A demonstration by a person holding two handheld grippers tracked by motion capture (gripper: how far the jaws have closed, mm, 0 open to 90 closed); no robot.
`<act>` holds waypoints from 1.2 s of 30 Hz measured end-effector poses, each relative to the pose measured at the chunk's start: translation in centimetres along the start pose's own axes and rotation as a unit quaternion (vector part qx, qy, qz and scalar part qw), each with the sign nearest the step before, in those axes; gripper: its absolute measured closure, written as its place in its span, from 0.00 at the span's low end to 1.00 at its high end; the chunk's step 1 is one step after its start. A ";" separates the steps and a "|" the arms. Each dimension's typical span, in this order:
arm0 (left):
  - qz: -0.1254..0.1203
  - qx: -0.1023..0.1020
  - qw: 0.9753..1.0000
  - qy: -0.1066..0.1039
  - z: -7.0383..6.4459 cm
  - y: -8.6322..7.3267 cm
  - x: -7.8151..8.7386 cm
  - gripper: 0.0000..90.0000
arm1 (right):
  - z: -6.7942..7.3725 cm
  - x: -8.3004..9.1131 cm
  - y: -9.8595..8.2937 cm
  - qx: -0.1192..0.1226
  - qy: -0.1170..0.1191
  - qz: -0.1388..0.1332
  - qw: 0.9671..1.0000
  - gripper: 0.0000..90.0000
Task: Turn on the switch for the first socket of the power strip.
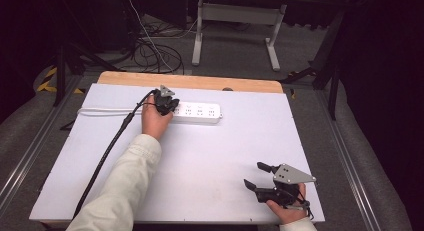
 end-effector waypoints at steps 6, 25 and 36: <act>0.020 -0.015 1.000 0.014 -0.2 0.4 -0.1 1.00 | -0.1 0.0 -0.1 -0.002 0.000 0.000 1.000 0.30; -0.008 0.003 0.999 -0.050 -0.9 2.1 2.3 1.00 | -0.1 -0.2 0.0 -0.001 -0.002 0.002 1.000 0.30; -0.021 0.007 0.998 -0.052 -0.2 4.0 6.1 1.00 | -0.5 -0.5 0.2 -0.004 0.000 0.000 1.000 0.30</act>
Point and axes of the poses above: each handheld gripper's, and its own axes: x roughly backward along the jaws, y roughly out of its top, z roughly to its left, the point moved 4 cm from there along -x, roughly forward along the jaws, and after that the axes turned 2 degrees about -z, right-handed, at the moved point
